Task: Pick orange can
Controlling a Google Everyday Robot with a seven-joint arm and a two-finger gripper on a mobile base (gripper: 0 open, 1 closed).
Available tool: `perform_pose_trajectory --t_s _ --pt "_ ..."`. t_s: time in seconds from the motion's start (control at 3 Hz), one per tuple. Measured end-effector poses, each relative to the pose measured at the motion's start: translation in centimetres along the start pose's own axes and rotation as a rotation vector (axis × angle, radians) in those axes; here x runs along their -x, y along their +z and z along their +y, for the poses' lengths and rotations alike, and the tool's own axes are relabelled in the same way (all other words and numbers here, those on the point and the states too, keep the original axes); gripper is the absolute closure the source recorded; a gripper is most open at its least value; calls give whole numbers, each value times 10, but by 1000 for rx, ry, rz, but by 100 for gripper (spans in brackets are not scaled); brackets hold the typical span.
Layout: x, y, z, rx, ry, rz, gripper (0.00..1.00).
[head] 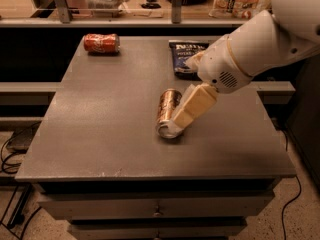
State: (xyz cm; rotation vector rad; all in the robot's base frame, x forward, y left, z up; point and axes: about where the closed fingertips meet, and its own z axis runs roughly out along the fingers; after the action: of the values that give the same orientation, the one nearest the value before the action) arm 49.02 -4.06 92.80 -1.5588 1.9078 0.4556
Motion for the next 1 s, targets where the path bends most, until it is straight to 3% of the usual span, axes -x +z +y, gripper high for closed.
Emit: perform_pose_trajectory --t_s 0.33,1.0 --pt "3 20 -9 1 -13 -18 0" --pt "-9 56 -17 24 -24 27 0"
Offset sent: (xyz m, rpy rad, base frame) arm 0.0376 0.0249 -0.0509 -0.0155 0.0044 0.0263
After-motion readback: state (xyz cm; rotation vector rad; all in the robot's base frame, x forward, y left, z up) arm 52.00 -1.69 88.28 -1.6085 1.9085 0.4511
